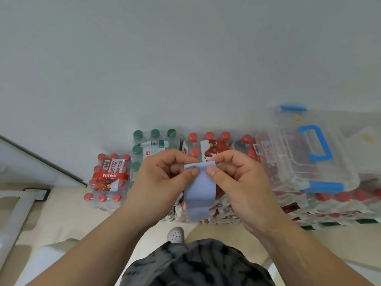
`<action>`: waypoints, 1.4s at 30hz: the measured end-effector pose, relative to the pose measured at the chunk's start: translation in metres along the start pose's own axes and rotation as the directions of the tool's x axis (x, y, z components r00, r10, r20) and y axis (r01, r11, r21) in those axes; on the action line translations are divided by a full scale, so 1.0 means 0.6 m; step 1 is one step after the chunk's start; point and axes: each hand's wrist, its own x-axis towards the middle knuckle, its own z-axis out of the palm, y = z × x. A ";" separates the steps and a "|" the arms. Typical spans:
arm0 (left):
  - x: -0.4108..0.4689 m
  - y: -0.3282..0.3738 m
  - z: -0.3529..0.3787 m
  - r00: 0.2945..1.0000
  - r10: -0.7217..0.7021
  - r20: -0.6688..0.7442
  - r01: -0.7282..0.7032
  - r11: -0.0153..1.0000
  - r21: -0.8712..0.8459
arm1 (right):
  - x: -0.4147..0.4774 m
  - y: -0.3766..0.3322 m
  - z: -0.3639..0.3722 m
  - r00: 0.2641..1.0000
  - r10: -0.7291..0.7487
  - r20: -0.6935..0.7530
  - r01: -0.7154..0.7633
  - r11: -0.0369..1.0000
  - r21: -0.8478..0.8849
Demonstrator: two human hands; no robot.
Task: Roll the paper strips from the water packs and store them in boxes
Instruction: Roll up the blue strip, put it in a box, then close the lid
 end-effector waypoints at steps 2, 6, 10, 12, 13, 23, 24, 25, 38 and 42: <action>-0.015 -0.004 0.020 1.000 -0.027 0.014 0.028 0.999 -0.022 | -0.017 0.006 -0.016 1.000 0.027 0.010 -0.027 1.000 0.012; -0.047 -0.014 0.054 0.998 -0.065 -0.006 0.065 0.998 -0.026 | -0.049 0.021 -0.045 0.993 0.091 0.071 -0.097 0.990 0.100; -0.080 -0.018 0.080 0.995 -0.093 0.041 0.095 0.993 -0.070 | -0.071 0.041 -0.070 0.991 0.058 0.121 -0.067 0.996 0.067; -0.094 -0.021 0.092 0.996 -0.091 0.020 0.092 0.990 -0.111 | -0.080 0.047 -0.078 0.990 0.023 0.136 -0.027 0.999 0.031; -0.100 -0.023 0.097 0.996 -0.086 -0.001 0.085 0.989 -0.122 | -0.084 0.051 -0.083 0.991 0.004 0.136 -0.007 1.000 0.019; -0.120 0.006 0.128 0.997 -0.033 0.064 0.035 0.999 -0.026 | -0.110 0.039 -0.116 0.990 -0.053 0.130 0.046 0.997 0.054; -0.120 0.008 0.129 0.997 -0.034 0.070 0.037 0.999 -0.032 | -0.112 0.037 -0.117 0.992 -0.055 0.115 0.050 0.998 0.046; -0.121 0.009 0.131 0.997 -0.037 0.068 0.040 0.998 -0.044 | -0.112 0.035 -0.117 0.993 -0.065 0.103 0.061 0.998 0.034; -0.120 0.019 0.143 0.998 0.043 -0.053 -0.044 0.999 -0.021 | -0.114 0.018 -0.127 0.979 -0.149 0.142 0.148 0.989 0.018; -0.123 0.022 0.141 0.998 0.031 -0.054 -0.029 0.999 0.031 | -0.112 0.017 -0.127 0.981 -0.145 0.127 0.141 0.989 0.043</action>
